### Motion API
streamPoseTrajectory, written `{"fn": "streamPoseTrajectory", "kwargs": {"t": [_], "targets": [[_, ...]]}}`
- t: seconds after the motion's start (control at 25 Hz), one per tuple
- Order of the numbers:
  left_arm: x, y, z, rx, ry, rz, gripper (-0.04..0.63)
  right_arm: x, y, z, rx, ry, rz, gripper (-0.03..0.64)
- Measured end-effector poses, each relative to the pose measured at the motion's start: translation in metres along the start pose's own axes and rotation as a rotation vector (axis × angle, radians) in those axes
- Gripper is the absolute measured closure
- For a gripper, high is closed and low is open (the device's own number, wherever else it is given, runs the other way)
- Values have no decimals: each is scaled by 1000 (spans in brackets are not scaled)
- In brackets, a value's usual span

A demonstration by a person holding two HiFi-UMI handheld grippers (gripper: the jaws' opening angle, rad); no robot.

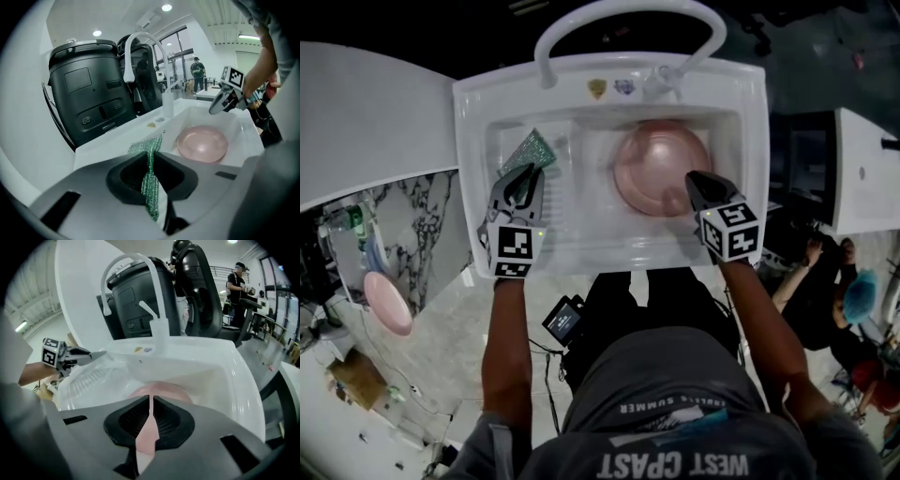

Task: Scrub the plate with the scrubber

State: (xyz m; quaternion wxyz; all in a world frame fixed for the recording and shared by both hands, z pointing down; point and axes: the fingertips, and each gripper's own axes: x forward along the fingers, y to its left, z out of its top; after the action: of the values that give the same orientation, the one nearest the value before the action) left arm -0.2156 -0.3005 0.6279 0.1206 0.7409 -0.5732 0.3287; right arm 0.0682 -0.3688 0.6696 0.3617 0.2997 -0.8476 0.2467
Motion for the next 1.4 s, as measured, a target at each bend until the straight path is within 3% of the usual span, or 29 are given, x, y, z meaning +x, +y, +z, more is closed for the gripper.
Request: {"fn": "streamPoseTrajectory", "kwargs": {"t": [0.16,0.28,0.48,0.88,1.12,1.4], "targets": [[-10,1,12,-20,-39,29,549,9,-28,-36,229,97,-76,580],[-15,-1,18,-35,-56,38,549,14,-45,-56,419,129,-120,492],[-22,-5,24,-49,-80,41,549,16,-69,-88,720,164,-203,456],[-32,-14,39,-75,-138,43,548,40,-85,-118,936,294,-281,439],[-38,-21,47,-73,-162,30,548,52,-92,-132,935,359,-376,440],[-41,-19,47,-90,-184,32,548,49,-88,-135,937,412,-371,430]]}}
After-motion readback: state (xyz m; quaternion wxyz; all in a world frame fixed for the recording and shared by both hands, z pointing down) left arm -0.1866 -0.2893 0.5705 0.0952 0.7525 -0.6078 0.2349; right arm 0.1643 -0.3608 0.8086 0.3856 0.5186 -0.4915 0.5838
